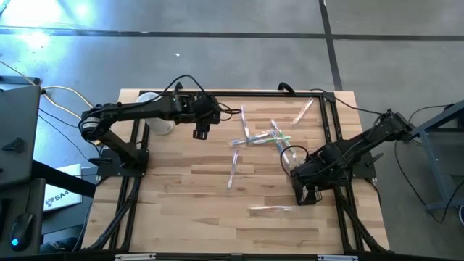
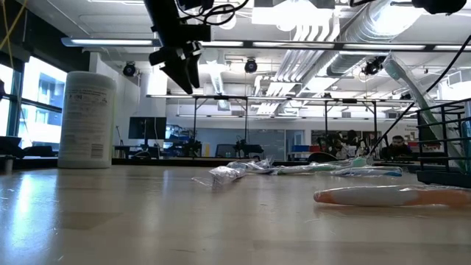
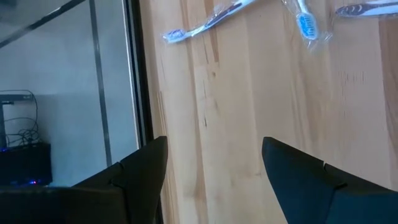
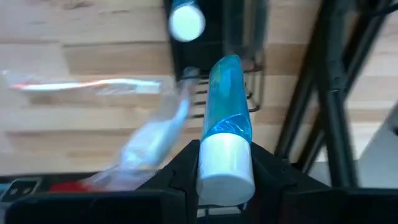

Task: Pick & Place toothbrushing station
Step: Put the blue mouthwash bottle into the black mesh organizer

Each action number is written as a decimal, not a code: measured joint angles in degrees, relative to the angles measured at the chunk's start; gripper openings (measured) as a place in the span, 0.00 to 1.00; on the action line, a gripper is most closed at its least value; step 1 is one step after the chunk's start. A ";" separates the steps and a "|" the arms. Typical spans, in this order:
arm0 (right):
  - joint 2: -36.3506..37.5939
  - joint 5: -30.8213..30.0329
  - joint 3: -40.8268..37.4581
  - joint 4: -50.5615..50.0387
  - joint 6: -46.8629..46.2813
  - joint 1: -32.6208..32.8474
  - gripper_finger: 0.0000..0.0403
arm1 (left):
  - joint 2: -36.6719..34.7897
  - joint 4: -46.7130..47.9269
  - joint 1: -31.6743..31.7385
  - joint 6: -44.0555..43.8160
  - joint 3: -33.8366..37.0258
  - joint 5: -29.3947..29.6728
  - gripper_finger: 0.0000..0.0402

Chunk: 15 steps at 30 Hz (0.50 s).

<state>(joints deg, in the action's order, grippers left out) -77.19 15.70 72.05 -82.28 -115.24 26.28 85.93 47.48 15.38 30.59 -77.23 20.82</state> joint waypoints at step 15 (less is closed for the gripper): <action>0.00 -5.37 0.00 -1.84 -0.18 -0.02 0.21 | 0.02 0.30 0.00 -0.67 0.00 -1.28 0.64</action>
<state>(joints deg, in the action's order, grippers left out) -77.19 10.33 72.05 -84.11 -115.42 26.26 85.95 47.78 15.38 29.92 -77.23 19.55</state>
